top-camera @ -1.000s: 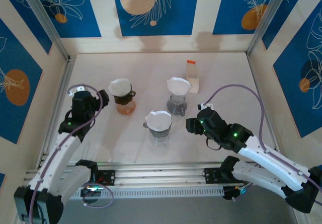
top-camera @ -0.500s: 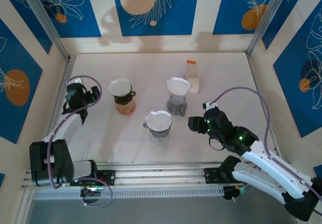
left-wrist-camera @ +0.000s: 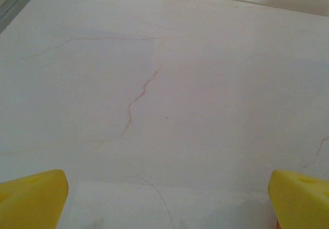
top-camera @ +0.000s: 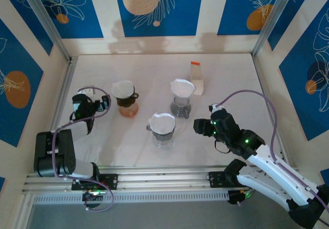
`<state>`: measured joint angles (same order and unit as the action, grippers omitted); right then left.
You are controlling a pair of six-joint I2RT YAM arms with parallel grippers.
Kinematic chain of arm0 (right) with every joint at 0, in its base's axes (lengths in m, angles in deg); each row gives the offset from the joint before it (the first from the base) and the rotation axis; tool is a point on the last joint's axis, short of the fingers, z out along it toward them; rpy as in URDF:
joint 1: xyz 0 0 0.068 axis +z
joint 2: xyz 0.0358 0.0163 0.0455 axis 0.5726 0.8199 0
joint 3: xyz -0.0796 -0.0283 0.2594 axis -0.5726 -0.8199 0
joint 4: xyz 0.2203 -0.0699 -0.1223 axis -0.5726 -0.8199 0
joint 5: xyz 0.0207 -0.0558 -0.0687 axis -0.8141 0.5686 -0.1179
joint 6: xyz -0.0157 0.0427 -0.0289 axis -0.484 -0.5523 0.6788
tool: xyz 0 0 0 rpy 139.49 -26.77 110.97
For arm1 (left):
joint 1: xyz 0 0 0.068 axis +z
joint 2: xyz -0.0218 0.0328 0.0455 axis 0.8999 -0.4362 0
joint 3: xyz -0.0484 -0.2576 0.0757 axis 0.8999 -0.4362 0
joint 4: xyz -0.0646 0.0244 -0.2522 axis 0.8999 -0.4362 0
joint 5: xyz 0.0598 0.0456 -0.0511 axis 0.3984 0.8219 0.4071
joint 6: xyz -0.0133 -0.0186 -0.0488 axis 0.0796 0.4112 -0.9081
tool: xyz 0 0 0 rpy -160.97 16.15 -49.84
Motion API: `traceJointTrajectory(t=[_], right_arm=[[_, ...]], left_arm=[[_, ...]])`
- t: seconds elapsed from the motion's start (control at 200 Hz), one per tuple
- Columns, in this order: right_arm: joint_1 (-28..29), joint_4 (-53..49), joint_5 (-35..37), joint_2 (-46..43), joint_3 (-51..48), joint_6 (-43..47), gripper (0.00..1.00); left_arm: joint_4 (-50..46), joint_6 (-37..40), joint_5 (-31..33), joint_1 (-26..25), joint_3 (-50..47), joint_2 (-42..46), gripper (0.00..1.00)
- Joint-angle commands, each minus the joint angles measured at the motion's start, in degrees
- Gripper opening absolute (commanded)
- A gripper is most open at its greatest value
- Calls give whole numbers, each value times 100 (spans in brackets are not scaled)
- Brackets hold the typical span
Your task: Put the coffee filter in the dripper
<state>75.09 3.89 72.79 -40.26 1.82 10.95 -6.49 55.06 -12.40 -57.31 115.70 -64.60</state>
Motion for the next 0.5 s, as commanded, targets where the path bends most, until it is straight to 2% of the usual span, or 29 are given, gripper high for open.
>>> traceJointTrajectory(t=[0.0,0.495], right_arm=[[-35,82,-120,-88,-43,52,69],[-68,208,-108,-125,-102,26,69]], left_arm=[[1037,24,-9,-93,-299,-231,100],[1206,61,110,-173,-394,-253,100]])
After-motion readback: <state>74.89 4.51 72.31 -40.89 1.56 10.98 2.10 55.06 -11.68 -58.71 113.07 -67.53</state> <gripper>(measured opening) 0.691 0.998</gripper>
